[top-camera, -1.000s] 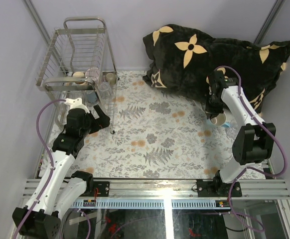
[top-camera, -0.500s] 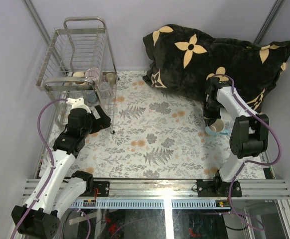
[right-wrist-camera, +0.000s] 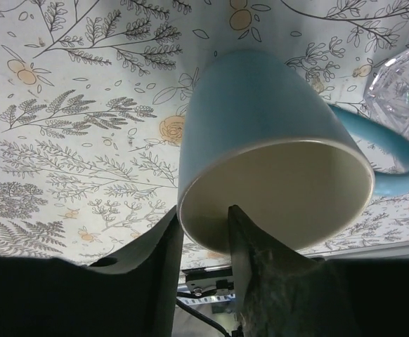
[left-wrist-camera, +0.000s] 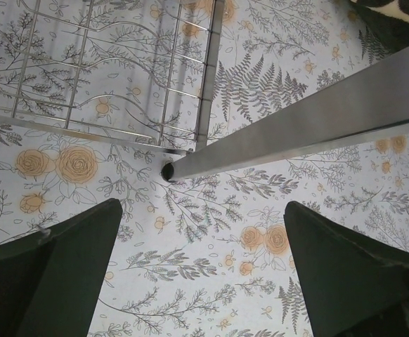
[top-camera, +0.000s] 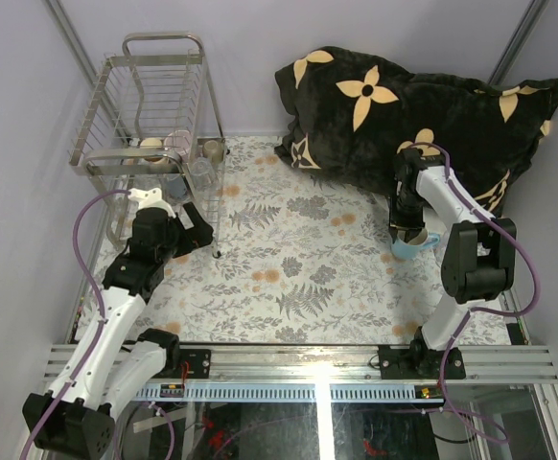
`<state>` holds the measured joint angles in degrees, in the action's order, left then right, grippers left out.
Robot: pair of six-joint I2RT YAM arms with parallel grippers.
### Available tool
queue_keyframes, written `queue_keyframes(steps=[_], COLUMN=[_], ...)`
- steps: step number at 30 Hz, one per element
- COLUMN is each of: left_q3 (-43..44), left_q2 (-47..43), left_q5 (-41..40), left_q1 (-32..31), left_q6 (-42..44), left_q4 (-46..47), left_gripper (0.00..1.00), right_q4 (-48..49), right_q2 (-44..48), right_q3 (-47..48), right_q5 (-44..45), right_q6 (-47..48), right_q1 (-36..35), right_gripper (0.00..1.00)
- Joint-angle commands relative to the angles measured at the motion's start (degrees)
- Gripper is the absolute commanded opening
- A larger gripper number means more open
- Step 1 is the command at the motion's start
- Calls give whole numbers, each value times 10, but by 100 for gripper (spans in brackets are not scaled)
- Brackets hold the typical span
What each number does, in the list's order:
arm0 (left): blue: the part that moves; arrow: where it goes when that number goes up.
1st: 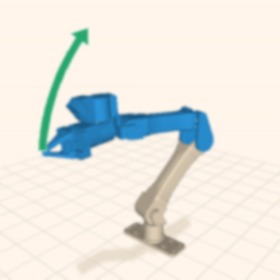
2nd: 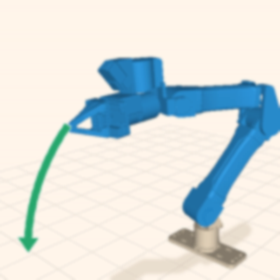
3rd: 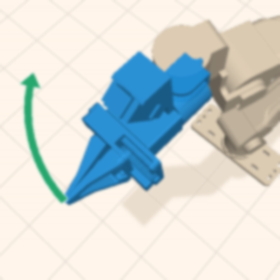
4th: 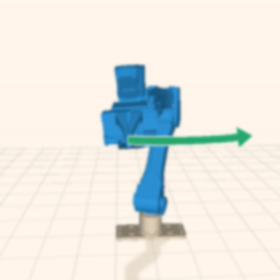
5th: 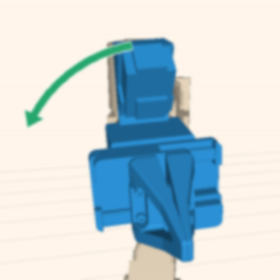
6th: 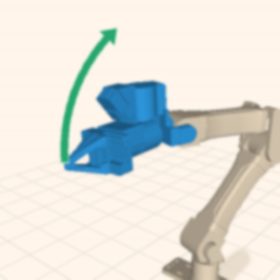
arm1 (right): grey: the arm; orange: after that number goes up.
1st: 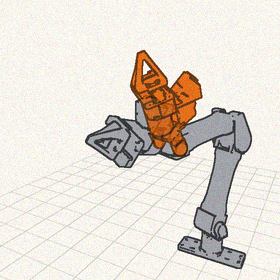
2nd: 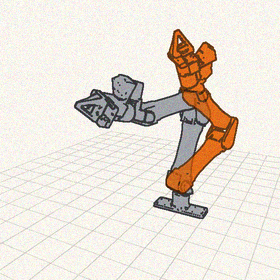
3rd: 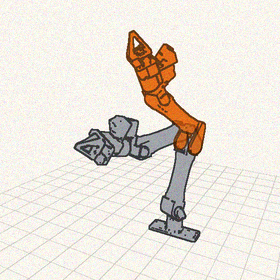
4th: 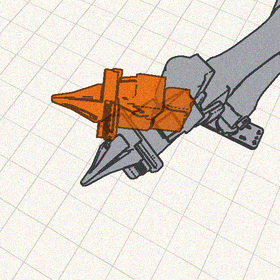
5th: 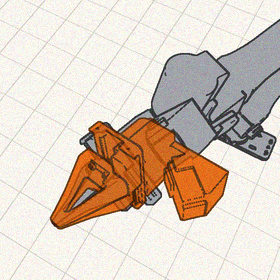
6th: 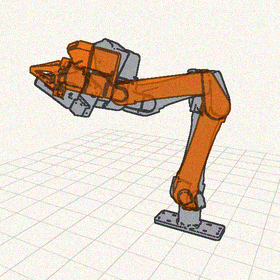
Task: Unload the cups from the dish rack
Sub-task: Place the cup at the center of the board.
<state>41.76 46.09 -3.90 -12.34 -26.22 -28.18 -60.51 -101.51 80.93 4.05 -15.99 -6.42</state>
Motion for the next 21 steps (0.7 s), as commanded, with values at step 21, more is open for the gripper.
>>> queue_keyframes(steps=[21], left_q3=[-27], left_q2=[-45], left_q5=[-147], left_q1=[-2], left_q6=[-93], left_q4=[-2], left_gripper=[100], right_q4=[181], right_q2=[266], right_q3=[-22], right_q5=[-185], right_q6=[-53], right_q1=[-2], right_gripper=[50])
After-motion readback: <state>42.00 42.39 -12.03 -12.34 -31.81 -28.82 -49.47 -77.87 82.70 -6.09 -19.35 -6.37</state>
